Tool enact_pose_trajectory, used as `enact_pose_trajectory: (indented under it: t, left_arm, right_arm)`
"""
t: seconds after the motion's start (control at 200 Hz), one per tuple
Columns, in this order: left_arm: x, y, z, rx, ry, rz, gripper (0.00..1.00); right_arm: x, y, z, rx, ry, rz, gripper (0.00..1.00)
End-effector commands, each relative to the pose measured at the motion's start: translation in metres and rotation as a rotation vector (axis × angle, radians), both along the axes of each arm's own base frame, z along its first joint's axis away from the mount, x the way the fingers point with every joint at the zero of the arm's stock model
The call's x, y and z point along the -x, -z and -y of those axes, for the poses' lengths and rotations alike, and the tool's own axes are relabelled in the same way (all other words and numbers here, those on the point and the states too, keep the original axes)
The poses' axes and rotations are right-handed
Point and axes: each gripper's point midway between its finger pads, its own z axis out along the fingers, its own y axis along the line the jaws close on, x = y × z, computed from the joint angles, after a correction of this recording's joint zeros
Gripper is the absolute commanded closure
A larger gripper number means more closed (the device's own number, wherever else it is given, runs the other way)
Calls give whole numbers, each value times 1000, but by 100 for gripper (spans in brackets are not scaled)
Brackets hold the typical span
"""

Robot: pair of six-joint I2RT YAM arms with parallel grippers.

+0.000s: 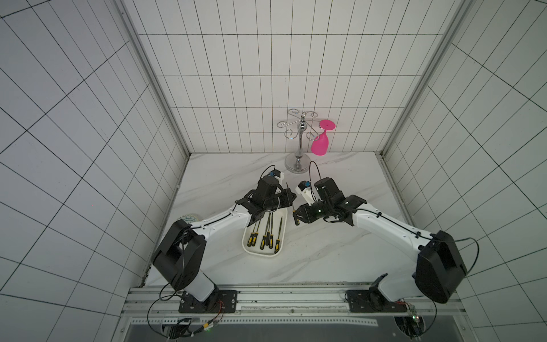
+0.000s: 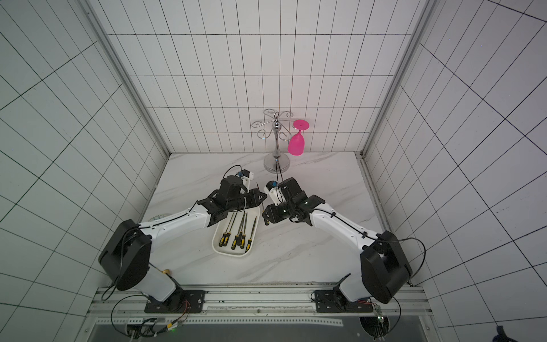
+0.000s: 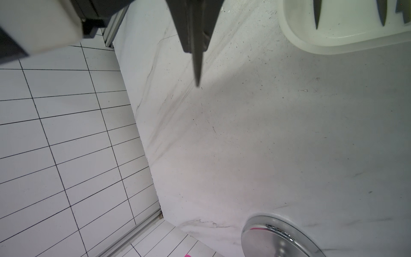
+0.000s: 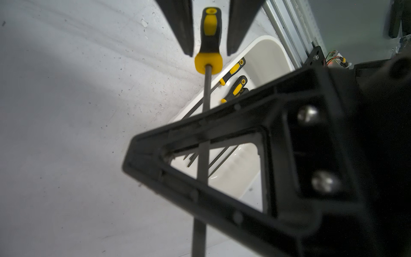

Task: Put the file tool into the storage box
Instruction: Pick up the file tool from the center of the board, then place the file tool in the storage box.

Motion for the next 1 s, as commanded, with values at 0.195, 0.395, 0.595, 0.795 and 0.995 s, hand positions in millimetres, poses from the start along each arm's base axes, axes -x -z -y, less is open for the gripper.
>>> enact_pose_trajectory:
  t: [0.195,0.395,0.595,0.795,0.995]
  left_arm:
    - [10,8,-71,-224,-162,31,100]
    - [24,41,-94,-333,-197,-29,100]
    - [28,67,-83,-383,-142,-84,100]
    - [29,79,-66,-392,-85,-118,86]
    - [25,75,-68,-394,-102,-104,4]
  right_arm:
    - [-15,-9,-2,11,49,55,44]
    - [-18,0,-3,27,57,40,44]
    - [-20,6,0,48,74,42,44]
    - [-25,14,8,83,113,54,43]
    - [-45,30,33,132,247,46,39]
